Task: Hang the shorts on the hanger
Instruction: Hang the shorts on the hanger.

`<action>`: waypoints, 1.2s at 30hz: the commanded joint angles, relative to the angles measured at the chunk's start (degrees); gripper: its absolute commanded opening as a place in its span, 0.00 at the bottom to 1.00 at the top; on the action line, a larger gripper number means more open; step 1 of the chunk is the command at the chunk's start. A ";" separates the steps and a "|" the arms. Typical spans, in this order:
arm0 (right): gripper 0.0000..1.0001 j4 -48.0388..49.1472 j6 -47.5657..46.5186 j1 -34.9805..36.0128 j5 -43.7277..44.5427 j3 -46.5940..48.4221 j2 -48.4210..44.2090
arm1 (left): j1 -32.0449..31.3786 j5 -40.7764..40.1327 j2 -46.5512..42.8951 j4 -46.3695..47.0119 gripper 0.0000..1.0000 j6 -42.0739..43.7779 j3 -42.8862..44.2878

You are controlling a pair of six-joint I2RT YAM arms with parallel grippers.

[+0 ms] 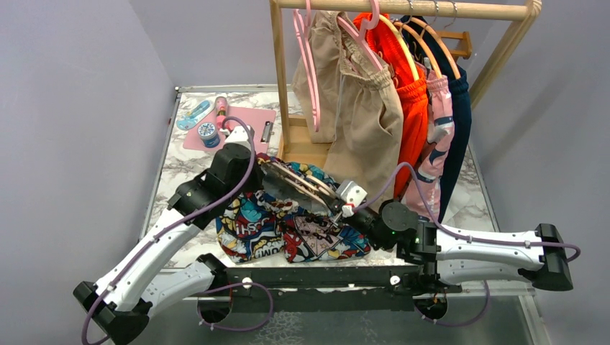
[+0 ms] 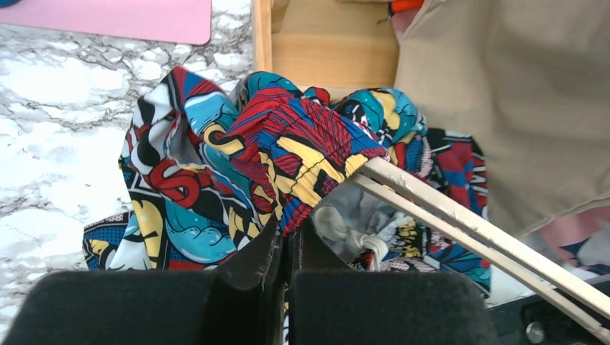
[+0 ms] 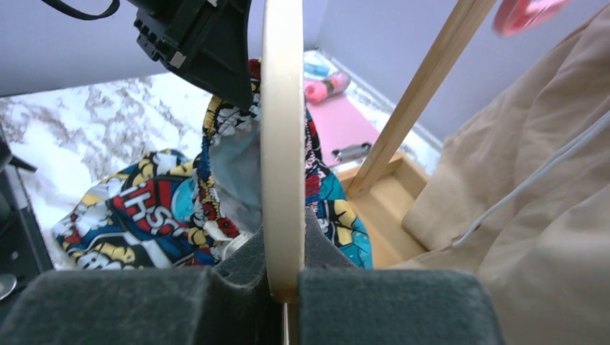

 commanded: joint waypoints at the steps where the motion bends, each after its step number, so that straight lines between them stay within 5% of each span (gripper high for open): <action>1: 0.01 5.38 -5.99 0.62 0.97 4.74 -0.53 | -0.25 -1.31 -0.82 -4.11 0.00 -3.06 5.92; 13: 0.01 -5.01 5.47 0.62 -7.57 3.76 -4.96 | -0.25 -0.26 -0.35 -6.06 0.00 -3.04 9.12; 36: 0.01 18.28 5.48 0.97 -2.25 9.83 18.33 | -0.25 10.86 0.56 -5.79 0.00 -5.16 16.55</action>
